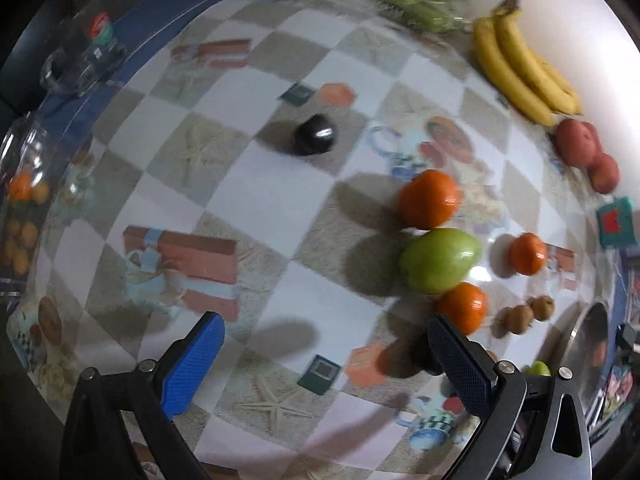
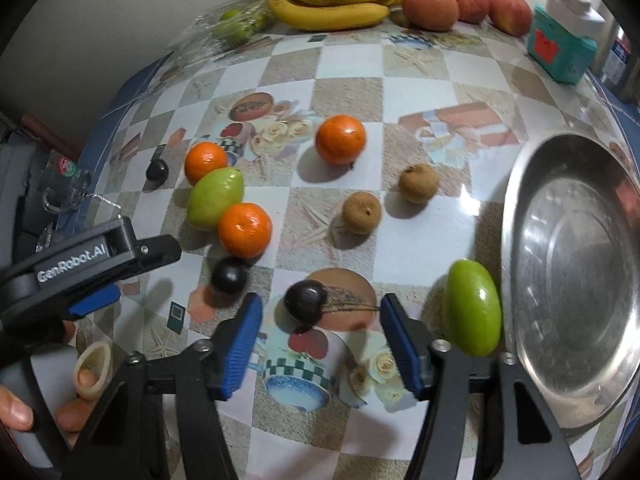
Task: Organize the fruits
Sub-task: 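Move the right tool toward the dark plums and open its fingers, then close the right tool on a dark plum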
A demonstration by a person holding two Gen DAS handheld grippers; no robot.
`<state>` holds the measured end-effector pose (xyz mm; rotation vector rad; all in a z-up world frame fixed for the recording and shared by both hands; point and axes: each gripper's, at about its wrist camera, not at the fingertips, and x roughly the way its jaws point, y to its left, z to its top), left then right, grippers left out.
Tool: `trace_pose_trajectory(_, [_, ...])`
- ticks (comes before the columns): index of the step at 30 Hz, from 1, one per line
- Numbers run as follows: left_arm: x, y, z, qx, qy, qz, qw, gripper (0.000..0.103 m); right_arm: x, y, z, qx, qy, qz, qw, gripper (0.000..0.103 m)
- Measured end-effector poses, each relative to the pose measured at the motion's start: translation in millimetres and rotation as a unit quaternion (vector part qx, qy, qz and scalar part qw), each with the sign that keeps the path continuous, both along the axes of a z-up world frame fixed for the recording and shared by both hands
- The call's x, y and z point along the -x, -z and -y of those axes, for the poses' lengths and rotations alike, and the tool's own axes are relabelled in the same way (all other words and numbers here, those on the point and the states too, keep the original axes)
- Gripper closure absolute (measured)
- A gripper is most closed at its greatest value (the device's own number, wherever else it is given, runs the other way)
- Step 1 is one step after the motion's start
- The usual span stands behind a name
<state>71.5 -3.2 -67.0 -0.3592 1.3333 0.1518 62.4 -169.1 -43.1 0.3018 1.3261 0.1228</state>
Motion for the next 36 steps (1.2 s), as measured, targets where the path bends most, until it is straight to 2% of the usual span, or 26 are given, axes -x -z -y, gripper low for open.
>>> trace_pose_trajectory(3, [3,4,17,0.016,0.024,-0.002,0.9996,0.001,-3,2,-8,0.006,-0.018,0.003,1.000,0.055])
trace_pose_trajectory(6, [-11,11,41,0.022,0.036,-0.008,0.9991,0.004,-5,5,-14,0.010,-0.030,0.004,0.999,0.060])
trace_pose_trajectory(11, [-16,18,57,0.029,0.038,-0.015,0.9987,0.006,-10,14,-21,0.024,-0.036,-0.002,0.999,0.067])
trace_pose_trajectory(12, [-20,13,44,0.030,0.039,-0.018,0.9987,0.006,-11,15,-22,0.028,-0.037,-0.003,0.999,0.068])
trace_pose_trajectory(15, [-24,14,49,0.029,0.040,-0.017,0.9986,0.006,-10,17,-23,0.036,-0.040,-0.004,0.999,0.072])
trace_pose_trajectory(17, [-20,12,28,0.031,0.042,-0.018,0.9985,0.007,-11,18,-24,0.037,-0.041,-0.003,0.998,0.072])
trace_pose_trajectory(22, [-21,12,28,0.038,0.042,-0.021,0.9982,0.011,-11,17,-26,0.039,-0.046,-0.001,0.998,0.076])
trace_pose_trajectory(23, [-21,0,16,0.040,0.041,-0.023,0.9981,0.012,-10,17,-26,0.039,-0.046,-0.001,0.998,0.076])
trace_pose_trajectory(24, [-21,1,17,0.043,0.042,-0.023,0.9979,0.012,-10,17,-26,0.038,-0.046,-0.001,0.998,0.076])
trace_pose_trajectory(30, [-17,-9,6,0.053,0.051,-0.021,0.9971,0.018,-4,1,-11,0.020,-0.022,0.012,0.999,0.076])
trace_pose_trajectory(36, [-18,-8,12,0.069,0.062,-0.022,0.9955,0.030,6,-17,13,0.014,0.012,0.022,1.000,0.076])
